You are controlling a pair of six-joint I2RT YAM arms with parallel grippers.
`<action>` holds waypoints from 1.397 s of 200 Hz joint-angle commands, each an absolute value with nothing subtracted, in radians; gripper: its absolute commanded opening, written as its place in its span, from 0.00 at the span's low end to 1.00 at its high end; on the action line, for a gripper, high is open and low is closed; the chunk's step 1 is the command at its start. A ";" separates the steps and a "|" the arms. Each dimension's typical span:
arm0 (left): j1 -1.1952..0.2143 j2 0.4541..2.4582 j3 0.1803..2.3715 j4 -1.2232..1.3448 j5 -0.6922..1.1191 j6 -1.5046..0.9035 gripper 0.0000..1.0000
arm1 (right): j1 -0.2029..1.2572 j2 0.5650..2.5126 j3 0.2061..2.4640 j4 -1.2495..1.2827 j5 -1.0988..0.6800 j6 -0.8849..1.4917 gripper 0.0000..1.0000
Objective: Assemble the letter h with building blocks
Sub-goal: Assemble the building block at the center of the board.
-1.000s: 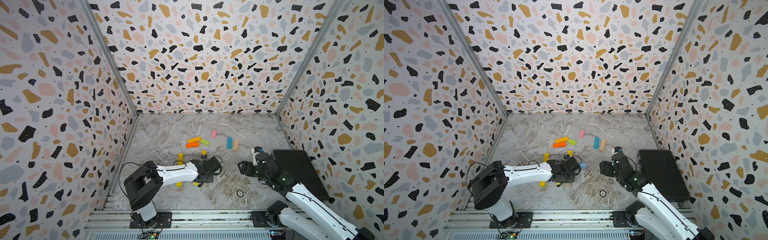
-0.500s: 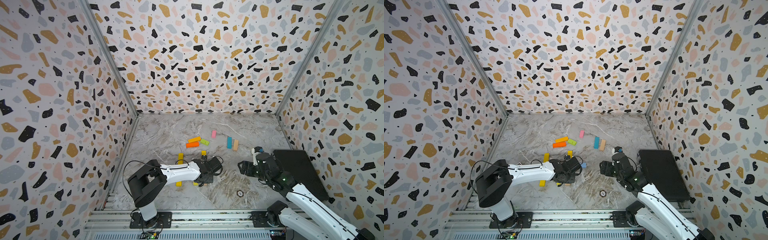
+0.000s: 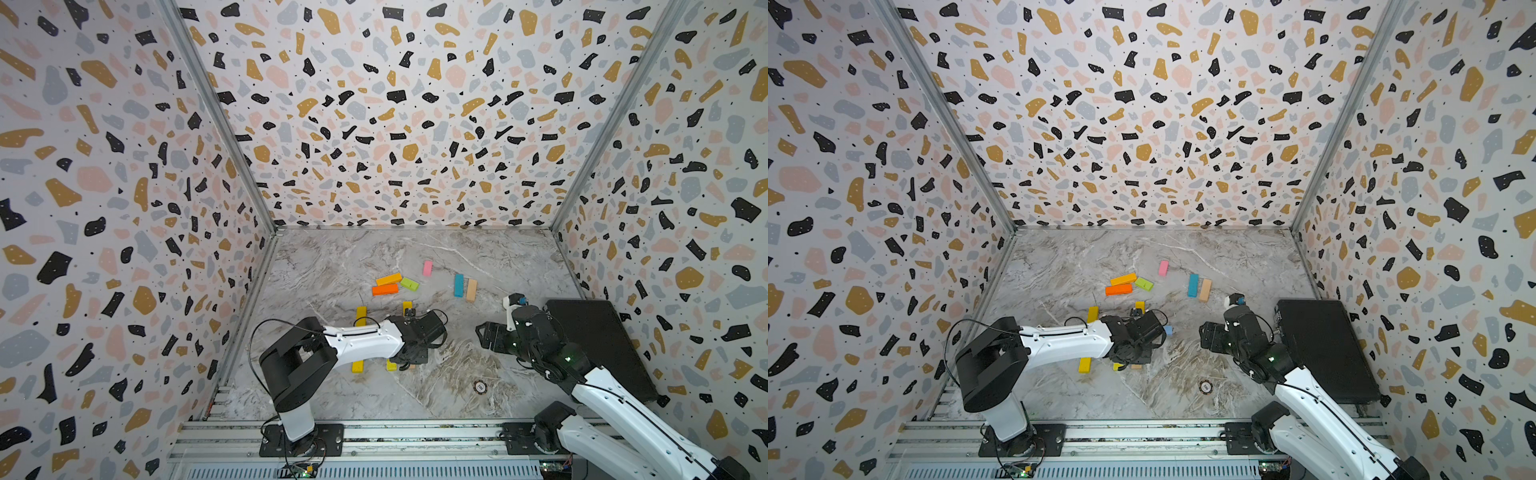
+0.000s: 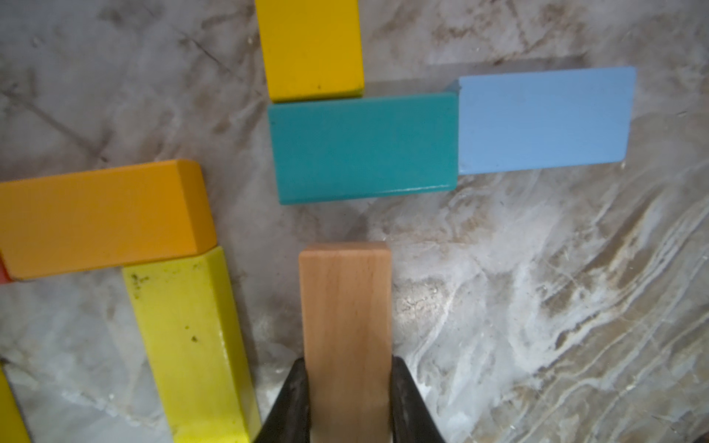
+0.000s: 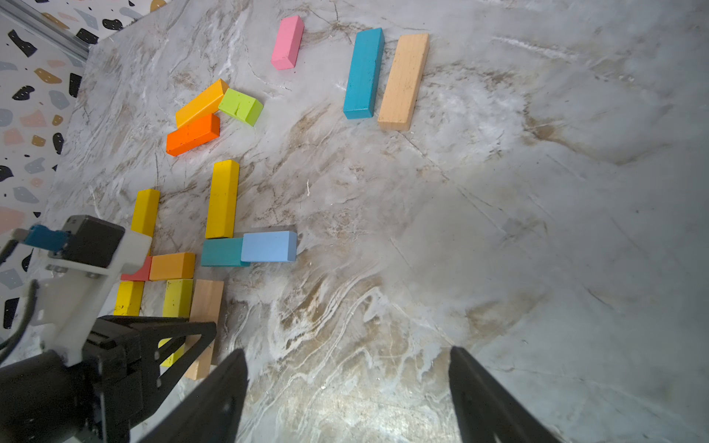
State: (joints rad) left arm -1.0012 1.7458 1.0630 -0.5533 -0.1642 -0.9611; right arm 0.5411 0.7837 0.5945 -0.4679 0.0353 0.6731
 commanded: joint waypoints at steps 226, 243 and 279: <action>-0.971 1.805 1.103 -0.574 -0.201 -0.910 0.05 | 0.532 0.769 0.583 -0.464 0.014 0.682 0.84; -0.969 1.807 1.103 -0.575 -0.204 -0.913 0.05 | 0.532 0.769 0.582 -0.463 0.014 0.682 0.85; -0.970 1.809 1.098 -0.570 -0.201 -0.914 0.14 | 0.531 0.769 0.583 -0.462 0.011 0.681 0.85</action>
State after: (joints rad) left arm -0.9760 1.7924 1.0904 -0.5564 -0.1856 -0.9192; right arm 0.5358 0.7830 0.5880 -0.4664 0.0132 0.6743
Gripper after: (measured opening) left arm 0.271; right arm 0.845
